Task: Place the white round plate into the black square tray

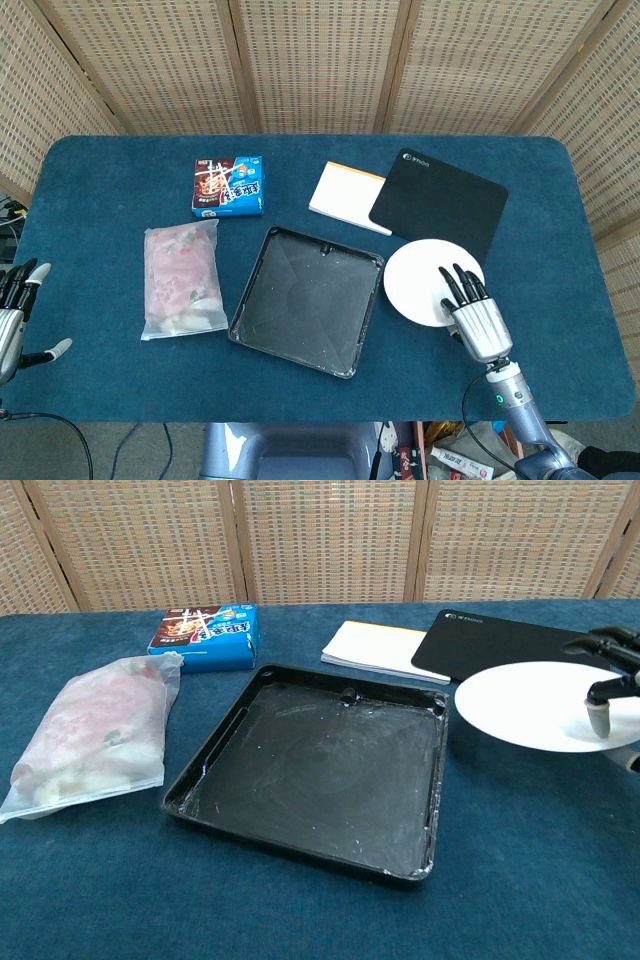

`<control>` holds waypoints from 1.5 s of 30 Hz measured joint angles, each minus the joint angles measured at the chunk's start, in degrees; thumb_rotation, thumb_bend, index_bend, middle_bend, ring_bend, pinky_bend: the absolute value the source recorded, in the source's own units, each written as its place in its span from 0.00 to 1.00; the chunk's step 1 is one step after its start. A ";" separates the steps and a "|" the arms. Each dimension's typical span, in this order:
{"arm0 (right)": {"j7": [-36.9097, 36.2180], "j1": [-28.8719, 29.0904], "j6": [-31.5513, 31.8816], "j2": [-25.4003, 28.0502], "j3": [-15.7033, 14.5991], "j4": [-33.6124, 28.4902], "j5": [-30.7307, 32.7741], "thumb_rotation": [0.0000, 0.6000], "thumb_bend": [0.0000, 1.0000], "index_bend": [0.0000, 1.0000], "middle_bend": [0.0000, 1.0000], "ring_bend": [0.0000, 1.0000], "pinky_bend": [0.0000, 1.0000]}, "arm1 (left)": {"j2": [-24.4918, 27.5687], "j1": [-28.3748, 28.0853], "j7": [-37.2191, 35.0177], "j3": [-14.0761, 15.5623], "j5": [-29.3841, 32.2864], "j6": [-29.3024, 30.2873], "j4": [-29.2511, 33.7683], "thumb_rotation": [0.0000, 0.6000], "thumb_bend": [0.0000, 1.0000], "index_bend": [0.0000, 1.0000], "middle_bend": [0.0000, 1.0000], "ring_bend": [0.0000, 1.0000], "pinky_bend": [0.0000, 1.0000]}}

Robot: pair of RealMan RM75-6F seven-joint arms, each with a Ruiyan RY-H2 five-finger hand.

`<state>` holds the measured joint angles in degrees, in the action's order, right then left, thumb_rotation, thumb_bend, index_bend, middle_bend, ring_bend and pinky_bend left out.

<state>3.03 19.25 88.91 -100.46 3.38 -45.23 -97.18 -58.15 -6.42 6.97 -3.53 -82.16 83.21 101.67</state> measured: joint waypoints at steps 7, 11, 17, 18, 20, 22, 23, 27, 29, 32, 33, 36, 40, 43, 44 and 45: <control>0.91 2.55 2.93 4.78 2.42 -7.98 -1.05 1.00 0.42 0.66 0.10 0.00 0.18 | 0.07 -0.44 -0.40 -0.38 1.08 -0.94 -0.24 1.00 0.00 0.00 0.00 0.00 0.00; 4.68 6.59 1.18 9.79 2.67 -15.70 -4.43 1.00 0.42 0.66 0.10 0.00 0.18 | -0.08 -0.93 -0.42 -0.78 2.10 -1.81 -0.56 1.00 0.00 0.00 0.00 0.00 0.00; 12.74 16.15 -8.42 14.53 2.98 -25.72 -10.18 1.00 0.42 0.66 0.10 0.00 0.18 | -0.47 -1.55 -0.52 -1.31 3.23 -2.69 -1.31 1.00 0.00 0.00 0.00 0.00 0.00; 13.87 17.39 -10.10 14.78 3.11 -26.76 -10.56 1.00 0.42 0.66 0.10 0.00 0.18 | -0.48 -1.65 -0.51 -1.42 3.65 -2.93 -1.37 1.00 0.00 0.00 0.00 0.00 0.00; 16.22 20.12 -14.11 14.94 3.40 -28.63 -11.14 1.00 0.42 0.66 0.10 0.00 0.18 | -0.48 -1.90 -0.51 -1.65 4.52 -3.52 -1.49 1.00 0.00 0.00 0.00 0.00 0.00; 17.82 22.39 -18.45 14.37 3.75 -29.69 -11.22 1.00 0.42 0.66 0.10 0.00 0.18 | -0.48 -2.20 -0.46 -1.88 5.36 -4.21 -1.62 1.00 0.00 0.00 0.00 0.00 0.00; 18.44 23.37 -20.35 13.89 3.93 -29.94 -11.12 1.00 0.42 0.66 0.10 0.00 0.18 | -0.47 -2.37 -0.43 -2.00 5.77 -4.58 -1.69 1.00 0.00 0.00 0.00 0.00 0.00; 20.64 27.88 -27.40 10.32 4.60 -29.87 -9.79 1.00 0.42 0.66 0.10 0.00 0.18 | -0.43 -2.92 -0.44 -2.41 7.14 -5.63 -2.01 1.00 0.00 0.00 0.00 0.00 0.00; 21.10 29.53 -29.95 8.38 4.71 -29.00 -8.58 1.00 0.42 0.66 0.10 0.00 0.18 | -0.40 -3.07 -0.60 -2.54 7.55 -5.91 -2.12 1.00 0.00 0.00 0.00 0.00 0.00; 21.48 30.49 -31.50 6.83 4.63 -27.29 -7.08 1.00 0.42 0.66 0.10 0.00 0.18 | -0.35 -3.22 -0.74 -2.68 8.05 -6.21 -2.15 1.00 0.00 0.00 0.00 0.00 0.00; 21.68 30.63 -31.70 6.59 4.60 -26.81 -6.80 1.00 0.42 0.66 0.10 0.00 0.18 | -0.33 -3.27 -0.73 -2.68 8.15 -6.30 -2.15 1.00 0.00 0.00 0.00 0.00 0.00; 22.02 30.85 -32.31 6.26 4.50 -26.21 -5.44 1.00 0.42 0.66 0.10 0.00 0.18 | -0.30 -3.40 -0.71 -2.66 8.33 -6.58 -2.08 1.00 0.00 0.00 0.00 0.00 0.00; 22.92 30.90 -33.53 6.63 4.17 -26.12 -3.83 1.00 0.26 0.47 0.09 0.00 0.18 | -0.25 -3.57 -0.65 -2.55 8.41 -6.86 -1.96 1.00 0.00 0.00 0.00 0.00 0.00; 24.14 30.79 -34.97 7.41 4.00 -26.92 -2.14 1.00 0.02 0.17 0.01 0.00 0.14 | -0.25 -3.61 -0.62 -2.49 8.43 -6.89 -1.89 1.00 0.00 0.00 0.00 0.00 0.00; 24.51 30.71 -35.25 7.63 3.99 -27.30 -1.59 1.00 0.00 0.08 0.00 0.00 0.09 | -0.25 -3.62 -0.60 -2.46 8.41 -6.88 -1.85 1.00 0.00 0.00 0.00 0.00 0.00; 24.91 30.58 -35.47 7.81 4.02 -27.69 -1.01 1.00 0.00 0.04 0.00 0.00 0.06 | -0.26 -3.61 -0.58 -2.44 8.39 -6.87 -1.82 1.00 0.00 0.00 0.00 0.00 0.00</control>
<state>27.93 49.83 53.44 -92.64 7.40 -72.91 -98.19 -58.41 -10.03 6.39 -5.98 -73.77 76.34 99.85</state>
